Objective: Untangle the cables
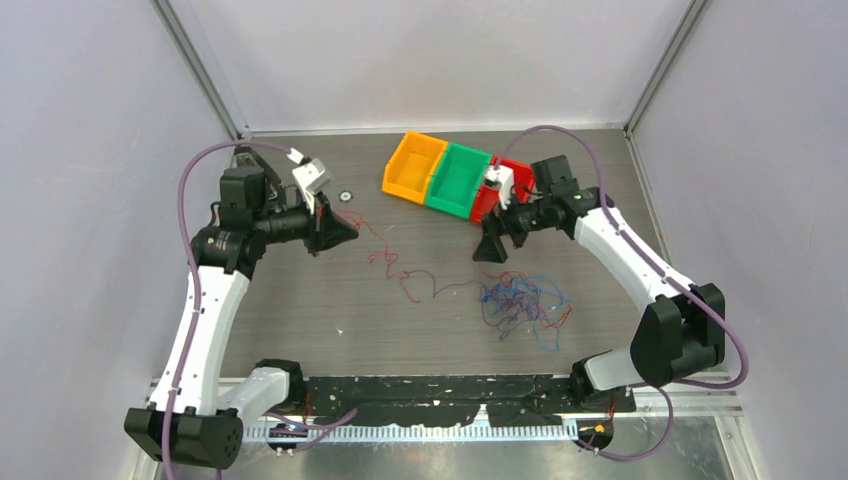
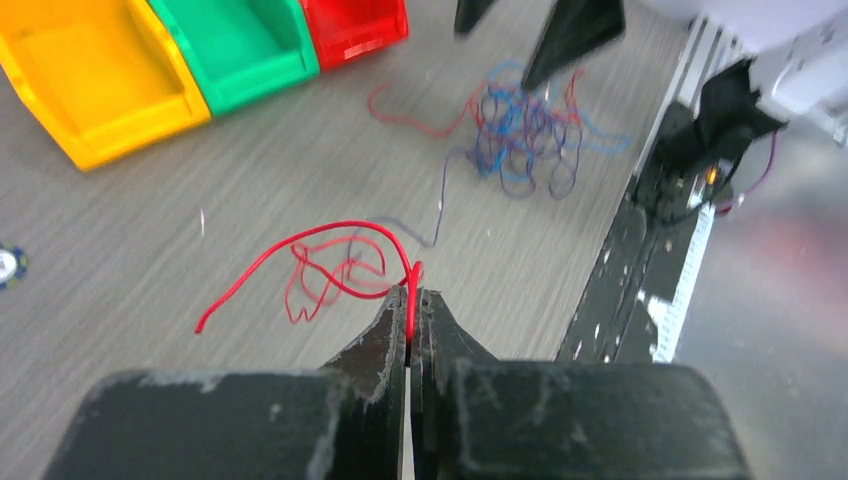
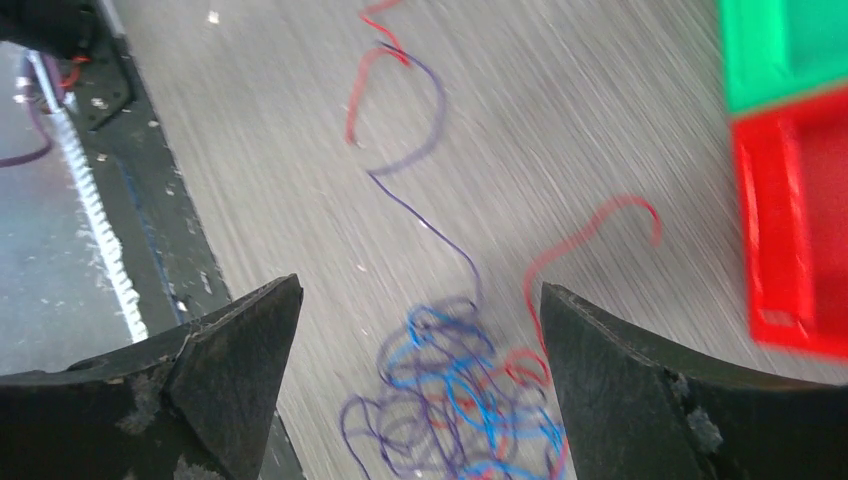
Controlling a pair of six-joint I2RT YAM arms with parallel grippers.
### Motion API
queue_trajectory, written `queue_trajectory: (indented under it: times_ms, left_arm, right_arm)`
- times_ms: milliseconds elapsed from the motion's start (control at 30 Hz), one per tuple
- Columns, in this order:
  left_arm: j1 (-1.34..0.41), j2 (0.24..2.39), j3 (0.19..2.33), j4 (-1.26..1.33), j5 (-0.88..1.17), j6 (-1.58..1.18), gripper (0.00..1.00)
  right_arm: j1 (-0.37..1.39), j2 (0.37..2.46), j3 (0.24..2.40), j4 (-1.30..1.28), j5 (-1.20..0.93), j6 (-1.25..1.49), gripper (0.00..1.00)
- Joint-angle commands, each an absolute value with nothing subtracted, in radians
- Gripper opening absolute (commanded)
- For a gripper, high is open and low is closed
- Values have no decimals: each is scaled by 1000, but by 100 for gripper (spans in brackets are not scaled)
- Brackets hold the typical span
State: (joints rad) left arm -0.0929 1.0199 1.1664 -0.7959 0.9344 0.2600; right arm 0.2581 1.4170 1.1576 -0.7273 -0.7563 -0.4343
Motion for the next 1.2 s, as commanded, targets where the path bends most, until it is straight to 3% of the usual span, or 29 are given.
queue_trajectory:
  times_ms: [0,200,367,533,600,633,667,700,767,867,1167]
  left_arm:
    - [-126,1059,1262,-595,937,49,0]
    - [-129,1094,1248,-541,915,-17,0]
    - [-129,1083,1221,-499,896,-55,0]
    - [-128,1067,1200,-476,881,-93,0]
    - [-128,1062,1188,-461,884,-112,0]
    - [-127,1063,1186,-462,881,-117,0]
    - [-124,1063,1186,-472,871,-117,0]
    - [-117,1063,1185,-477,856,-116,0]
    - [-73,1066,1174,-486,802,-122,0]
    - [-8,1085,1124,-507,719,-135,0]
    - [-31,1164,985,-521,896,-102,0]
  right_arm:
    - [415,1403,1202,-475,-792,-224,95]
    - [589,1505,1258,-130,-793,67,95]
    - [704,1637,1345,-11,-719,95,99]
    - [734,1718,1388,29,-651,103,90]
    - [736,1742,1416,36,-647,107,68]
    - [735,1751,1435,37,-640,108,45]
    - [734,1751,1451,31,-635,106,33]
    - [735,1748,1459,24,-624,96,14]
    - [734,1716,1471,-23,-617,68,6]
    - [719,1630,1486,-42,-622,59,5]
    - [611,1565,1632,96,-746,286,5]
